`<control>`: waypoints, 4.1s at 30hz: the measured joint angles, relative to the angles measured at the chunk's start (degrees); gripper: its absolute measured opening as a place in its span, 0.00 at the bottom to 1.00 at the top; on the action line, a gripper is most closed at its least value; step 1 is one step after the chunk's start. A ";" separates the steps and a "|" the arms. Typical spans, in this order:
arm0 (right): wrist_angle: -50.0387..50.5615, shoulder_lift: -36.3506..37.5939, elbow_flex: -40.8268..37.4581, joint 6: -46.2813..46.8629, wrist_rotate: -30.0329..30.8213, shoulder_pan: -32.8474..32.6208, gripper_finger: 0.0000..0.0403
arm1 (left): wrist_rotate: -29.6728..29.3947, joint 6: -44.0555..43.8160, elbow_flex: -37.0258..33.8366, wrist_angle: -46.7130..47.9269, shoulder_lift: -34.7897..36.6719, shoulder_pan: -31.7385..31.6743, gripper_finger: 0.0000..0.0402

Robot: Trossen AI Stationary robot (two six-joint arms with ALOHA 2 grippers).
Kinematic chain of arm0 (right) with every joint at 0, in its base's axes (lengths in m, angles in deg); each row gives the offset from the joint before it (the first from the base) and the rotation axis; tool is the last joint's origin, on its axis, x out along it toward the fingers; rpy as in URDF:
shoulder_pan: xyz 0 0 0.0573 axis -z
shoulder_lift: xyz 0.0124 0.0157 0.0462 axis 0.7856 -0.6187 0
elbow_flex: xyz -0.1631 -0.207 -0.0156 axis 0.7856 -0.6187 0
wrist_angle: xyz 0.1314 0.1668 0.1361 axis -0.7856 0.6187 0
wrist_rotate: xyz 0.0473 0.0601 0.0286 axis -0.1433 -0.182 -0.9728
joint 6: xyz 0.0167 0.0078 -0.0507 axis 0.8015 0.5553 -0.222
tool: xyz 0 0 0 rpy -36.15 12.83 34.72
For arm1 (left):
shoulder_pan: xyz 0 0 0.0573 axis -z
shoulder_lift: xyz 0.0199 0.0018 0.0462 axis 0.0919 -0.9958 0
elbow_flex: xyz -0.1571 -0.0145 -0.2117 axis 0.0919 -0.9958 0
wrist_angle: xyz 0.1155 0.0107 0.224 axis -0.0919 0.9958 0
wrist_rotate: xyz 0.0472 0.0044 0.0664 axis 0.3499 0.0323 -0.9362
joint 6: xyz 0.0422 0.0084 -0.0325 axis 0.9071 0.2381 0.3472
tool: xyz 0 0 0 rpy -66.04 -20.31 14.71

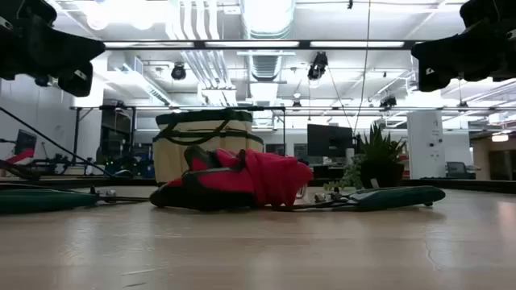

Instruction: Pick & Place Garden tools in Gardening bag

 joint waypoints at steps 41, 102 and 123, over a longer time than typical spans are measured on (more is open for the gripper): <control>-0.96 0.00 0.00 -0.08 -0.02 0.00 0.02 | 0.00 -0.02 0.00 0.00 0.00 0.00 0.01; 25.19 -81.27 59.69 6.04 -5.19 2.25 0.67 | -0.02 -0.01 0.00 -0.01 0.00 -0.01 0.01; 33.39 -91.76 66.62 6.56 -4.33 2.08 0.84 | -0.02 0.00 -0.02 -0.04 -0.42 0.00 0.01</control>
